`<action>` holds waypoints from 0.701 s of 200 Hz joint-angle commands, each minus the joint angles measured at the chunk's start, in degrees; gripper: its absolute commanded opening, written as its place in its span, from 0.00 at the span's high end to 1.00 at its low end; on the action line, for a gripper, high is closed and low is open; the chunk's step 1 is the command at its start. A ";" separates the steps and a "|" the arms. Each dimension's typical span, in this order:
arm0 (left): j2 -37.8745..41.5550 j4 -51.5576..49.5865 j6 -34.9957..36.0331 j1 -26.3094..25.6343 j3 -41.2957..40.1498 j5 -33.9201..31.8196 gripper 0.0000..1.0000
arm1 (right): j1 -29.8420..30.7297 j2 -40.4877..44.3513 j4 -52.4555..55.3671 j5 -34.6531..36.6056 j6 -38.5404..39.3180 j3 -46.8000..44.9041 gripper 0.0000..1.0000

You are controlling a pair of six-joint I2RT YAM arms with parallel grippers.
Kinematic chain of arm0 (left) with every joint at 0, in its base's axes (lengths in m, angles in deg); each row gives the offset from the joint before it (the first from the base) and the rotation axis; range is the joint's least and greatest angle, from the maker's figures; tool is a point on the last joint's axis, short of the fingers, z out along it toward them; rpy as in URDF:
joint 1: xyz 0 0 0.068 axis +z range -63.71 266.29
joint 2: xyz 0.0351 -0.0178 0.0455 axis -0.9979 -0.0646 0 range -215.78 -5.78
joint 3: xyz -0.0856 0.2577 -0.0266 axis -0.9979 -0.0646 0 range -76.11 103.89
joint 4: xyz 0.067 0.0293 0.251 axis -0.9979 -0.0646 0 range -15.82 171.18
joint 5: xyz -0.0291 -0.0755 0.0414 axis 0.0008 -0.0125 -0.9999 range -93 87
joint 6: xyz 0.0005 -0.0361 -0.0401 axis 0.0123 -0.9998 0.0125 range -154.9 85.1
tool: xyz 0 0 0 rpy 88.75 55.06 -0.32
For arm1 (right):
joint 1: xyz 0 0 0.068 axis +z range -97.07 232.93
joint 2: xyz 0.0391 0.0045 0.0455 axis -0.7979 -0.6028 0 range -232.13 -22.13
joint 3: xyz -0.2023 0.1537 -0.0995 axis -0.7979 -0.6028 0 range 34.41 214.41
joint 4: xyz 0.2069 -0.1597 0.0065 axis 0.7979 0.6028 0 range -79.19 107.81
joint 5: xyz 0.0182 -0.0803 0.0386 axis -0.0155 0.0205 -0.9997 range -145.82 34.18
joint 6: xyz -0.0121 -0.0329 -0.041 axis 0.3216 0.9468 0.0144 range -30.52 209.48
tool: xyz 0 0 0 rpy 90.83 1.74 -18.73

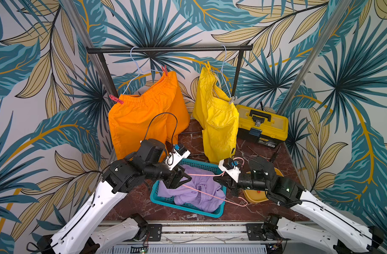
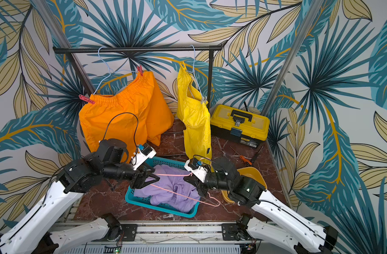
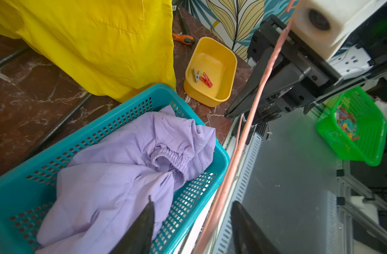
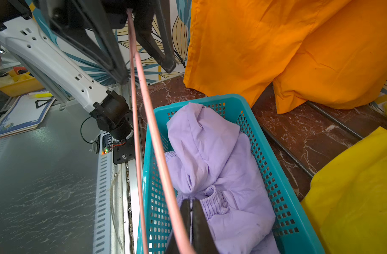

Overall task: Remove the clothespins securing shorts to the hanger
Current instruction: Place the hanger at the clothesline.

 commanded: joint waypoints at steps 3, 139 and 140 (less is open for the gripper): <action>2.43 0.58 1.61 -0.37 -0.05 -1.29 0.00 | 0.18 1.66 -2.22 -0.22 0.25 -0.04 0.94; 4.07 0.48 8.26 -0.31 -1.72 11.15 0.18 | 0.05 1.68 0.14 -11.80 1.67 1.89 1.00; 4.04 0.49 8.32 -0.34 -1.77 11.25 0.19 | 0.09 1.67 0.17 -11.80 1.62 1.87 1.00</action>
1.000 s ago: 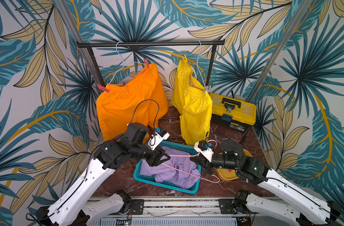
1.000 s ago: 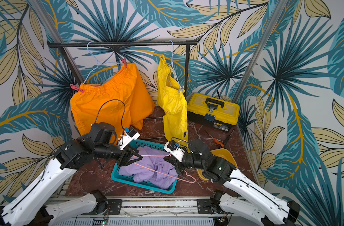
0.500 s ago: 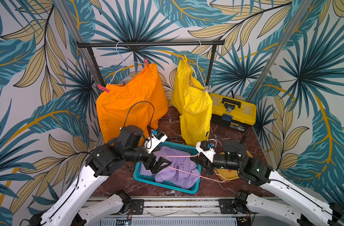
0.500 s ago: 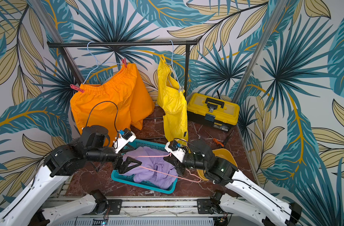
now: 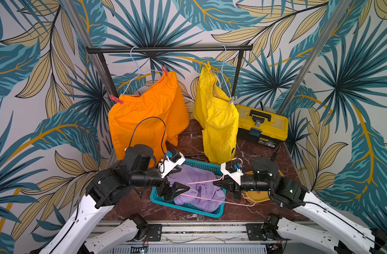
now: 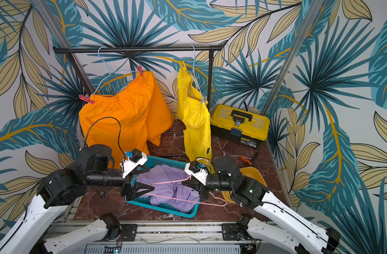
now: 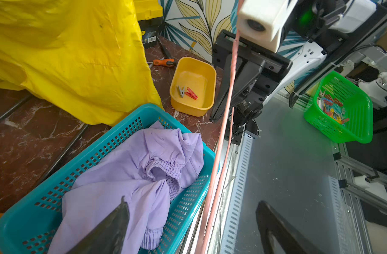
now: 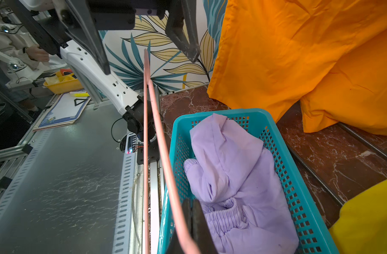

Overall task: Remove the clothespins securing shorts to the hanger
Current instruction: Place the hanger at the clothesline.

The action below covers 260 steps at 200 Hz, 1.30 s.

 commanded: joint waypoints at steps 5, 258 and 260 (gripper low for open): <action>-1.35 0.31 2.72 -0.13 -1.54 6.23 0.21 | 0.05 0.69 0.20 -2.80 0.34 1.06 1.00; 2.87 9.74 -5.22 -0.16 -2.31 -19.08 1.00 | 0.05 11.82 -0.53 22.60 -1.49 -4.91 0.00; 3.07 9.85 -5.28 -0.14 -2.19 -19.99 1.00 | 0.05 12.13 -0.75 23.43 -1.69 -5.03 0.01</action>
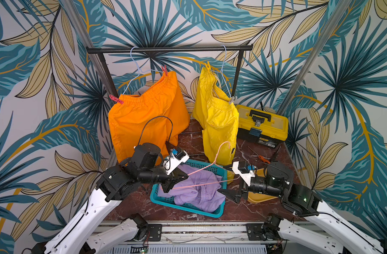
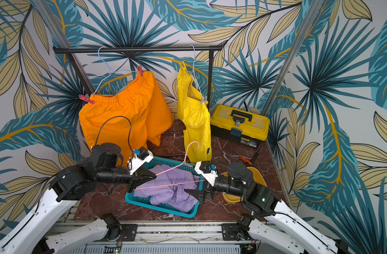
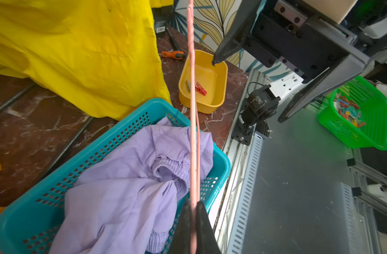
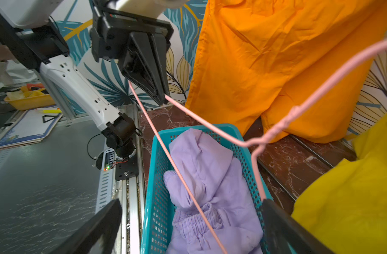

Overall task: Remove the clothespins securing shorts to the hanger
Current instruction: Place the hanger at the clothesline.

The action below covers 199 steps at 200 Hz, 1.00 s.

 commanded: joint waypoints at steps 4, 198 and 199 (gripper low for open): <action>3.31 5.47 -2.51 0.21 0.56 -13.14 1.00 | 0.15 3.39 -0.34 13.07 -1.57 -2.91 0.00; 2.59 19.73 1.56 0.20 20.60 -43.90 1.00 | 0.09 3.01 -7.07 24.95 -2.76 -6.23 0.01; 2.38 20.01 1.68 0.19 20.59 -44.13 1.00 | 0.11 3.00 -7.15 24.95 -2.73 -6.32 0.00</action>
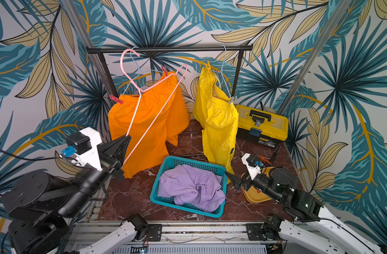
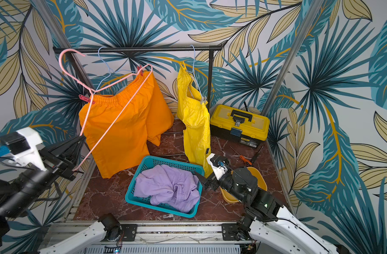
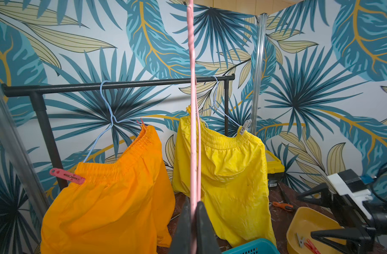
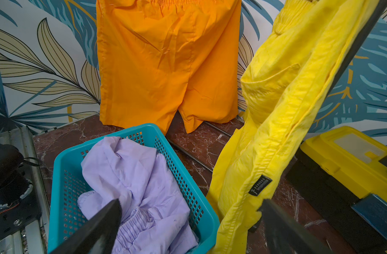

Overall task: Remove the clothespins securing shorts to the hanger
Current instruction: Place the hanger at the clothesline.

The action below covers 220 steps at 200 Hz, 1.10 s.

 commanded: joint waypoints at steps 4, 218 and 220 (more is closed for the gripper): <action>-6.48 8.26 1.77 0.18 -1.22 -7.13 1.00 | 0.13 -0.46 -2.79 0.42 -1.20 -1.54 0.00; -43.63 32.90 -1.19 11.61 4.93 -11.11 1.00 | 0.13 -2.07 -8.37 1.45 -0.36 -4.62 0.01; -43.62 32.90 -1.24 11.62 4.72 -11.06 1.00 | 0.13 -2.06 -8.42 1.54 -0.38 -4.67 0.01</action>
